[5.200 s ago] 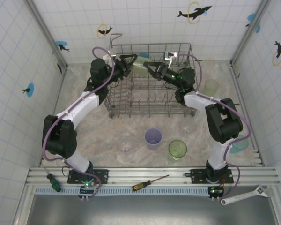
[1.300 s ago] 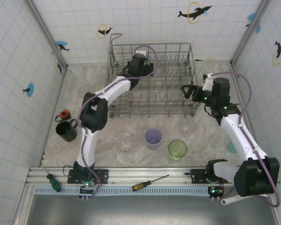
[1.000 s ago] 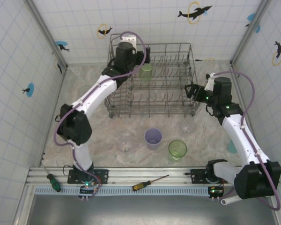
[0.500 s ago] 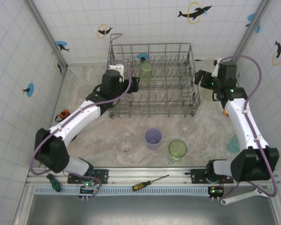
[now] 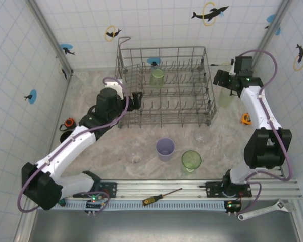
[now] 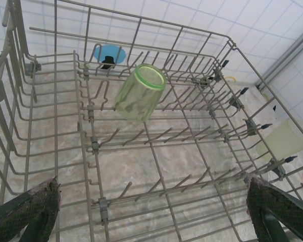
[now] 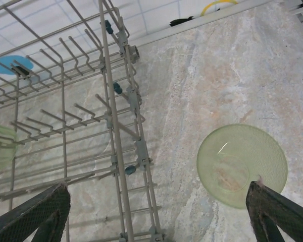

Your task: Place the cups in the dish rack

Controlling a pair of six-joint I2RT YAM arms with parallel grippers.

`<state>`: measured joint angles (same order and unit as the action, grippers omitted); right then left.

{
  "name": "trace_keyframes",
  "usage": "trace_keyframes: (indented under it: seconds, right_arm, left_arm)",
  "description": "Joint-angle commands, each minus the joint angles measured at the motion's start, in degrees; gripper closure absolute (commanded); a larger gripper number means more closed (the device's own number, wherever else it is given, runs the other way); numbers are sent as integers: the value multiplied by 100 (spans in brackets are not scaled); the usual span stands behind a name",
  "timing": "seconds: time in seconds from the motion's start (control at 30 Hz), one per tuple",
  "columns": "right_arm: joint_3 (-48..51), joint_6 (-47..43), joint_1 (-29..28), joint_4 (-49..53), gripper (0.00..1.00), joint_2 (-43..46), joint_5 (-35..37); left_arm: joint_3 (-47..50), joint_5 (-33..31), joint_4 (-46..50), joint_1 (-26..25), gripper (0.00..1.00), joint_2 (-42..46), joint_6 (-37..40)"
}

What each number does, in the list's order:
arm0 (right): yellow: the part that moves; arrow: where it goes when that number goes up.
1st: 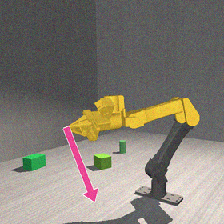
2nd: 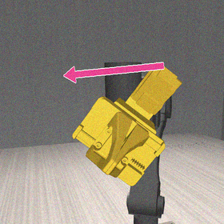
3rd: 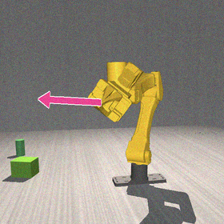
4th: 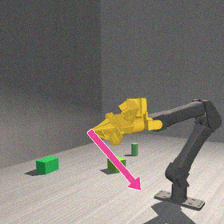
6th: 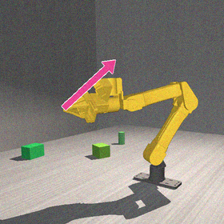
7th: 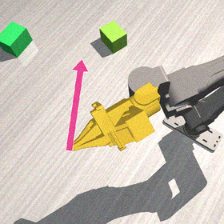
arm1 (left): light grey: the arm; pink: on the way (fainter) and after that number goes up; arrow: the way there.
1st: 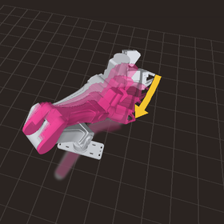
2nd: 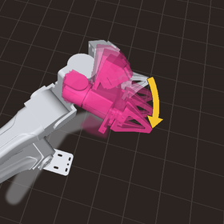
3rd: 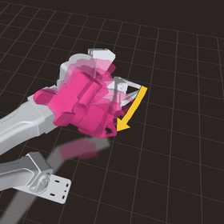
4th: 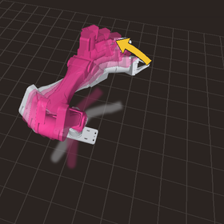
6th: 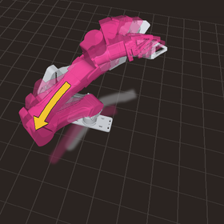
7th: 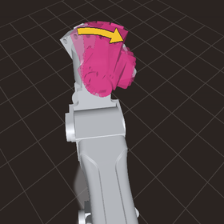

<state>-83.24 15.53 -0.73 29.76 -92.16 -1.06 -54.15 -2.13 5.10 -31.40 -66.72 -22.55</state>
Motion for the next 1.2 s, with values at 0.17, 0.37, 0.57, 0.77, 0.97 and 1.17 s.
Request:
trace_keyframes:
  seconds: [0.17, 0.37, 0.57, 0.77, 0.97, 1.17]
  right_arm:
    - [-665, -236, 21, 543, 17, -813, 267]
    - [-1080, -273, 12, 802, 31, -1413, 304]
    - [-1133, -215, 12, 920, 43, -1723, 332]
    - [-1159, -216, 6, 1114, 51, -1974, 422]
    - [-1220, -346, 11, 1215, 68, -2172, 554]
    - [-1291, -425, 28, 1287, 93, -2230, 633]
  left_arm:
    - [118, 25, 498, 11, 2, 152, -118]
    - [-13, 19, 544, 16, 2, 363, -71]
    - [-86, -27, 605, 18, 3, 569, -46]
    - [-132, -8, 601, 14, 2, 688, -77]
    - [-340, 42, 615, 18, 2, 676, -109]
    - [-367, 131, 641, 10, 2, 668, -223]
